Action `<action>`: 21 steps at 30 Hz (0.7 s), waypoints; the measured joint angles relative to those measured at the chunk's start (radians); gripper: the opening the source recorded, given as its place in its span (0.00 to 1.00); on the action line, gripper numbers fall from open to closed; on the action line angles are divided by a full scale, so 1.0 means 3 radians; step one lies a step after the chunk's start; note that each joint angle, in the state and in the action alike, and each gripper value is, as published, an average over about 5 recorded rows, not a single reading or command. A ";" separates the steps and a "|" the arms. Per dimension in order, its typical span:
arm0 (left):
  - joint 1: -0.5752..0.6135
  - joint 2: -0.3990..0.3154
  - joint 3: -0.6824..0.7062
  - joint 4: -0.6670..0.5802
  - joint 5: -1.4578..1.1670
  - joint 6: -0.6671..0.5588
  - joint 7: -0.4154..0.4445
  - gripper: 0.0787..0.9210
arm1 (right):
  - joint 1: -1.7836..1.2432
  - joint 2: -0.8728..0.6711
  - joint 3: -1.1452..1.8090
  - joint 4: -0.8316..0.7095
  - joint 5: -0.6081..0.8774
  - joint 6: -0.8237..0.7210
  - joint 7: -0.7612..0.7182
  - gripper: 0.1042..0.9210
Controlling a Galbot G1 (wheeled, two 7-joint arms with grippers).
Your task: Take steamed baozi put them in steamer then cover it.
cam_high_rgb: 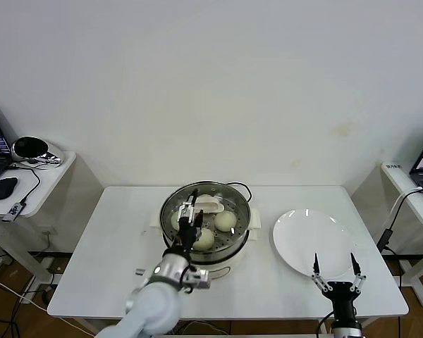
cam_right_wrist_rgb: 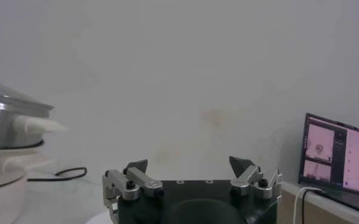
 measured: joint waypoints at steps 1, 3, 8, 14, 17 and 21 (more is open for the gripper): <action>0.0087 0.0023 -0.0047 -0.0085 -0.0046 -0.0019 -0.0032 0.86 | 0.0000 -0.0001 -0.0007 0.0003 -0.0002 -0.0003 -0.0002 0.88; 0.0292 0.0056 -0.0170 -0.0258 -0.0159 -0.0073 -0.0111 0.88 | 0.0000 -0.0006 -0.0021 0.0012 -0.0005 -0.0009 -0.0005 0.88; 0.0940 0.0026 -0.0695 -0.0563 -0.0669 -0.0418 -0.0378 0.88 | -0.0025 -0.0043 -0.0073 0.0031 0.0005 -0.0038 -0.0017 0.88; 0.1726 -0.0150 -0.1427 -0.0650 -0.1772 -0.1018 -0.0661 0.88 | -0.0062 -0.0140 -0.0178 0.0024 0.0071 -0.0093 -0.0038 0.88; 0.2048 -0.0245 -0.1669 -0.0633 -0.2358 -0.1231 -0.0747 0.88 | -0.0092 -0.0227 -0.0248 0.0013 0.0135 -0.0132 -0.0054 0.88; 0.2328 -0.0362 -0.1879 -0.0581 -0.2971 -0.1428 -0.0826 0.88 | -0.0153 -0.0379 -0.0314 0.0010 0.0266 -0.0194 -0.0074 0.88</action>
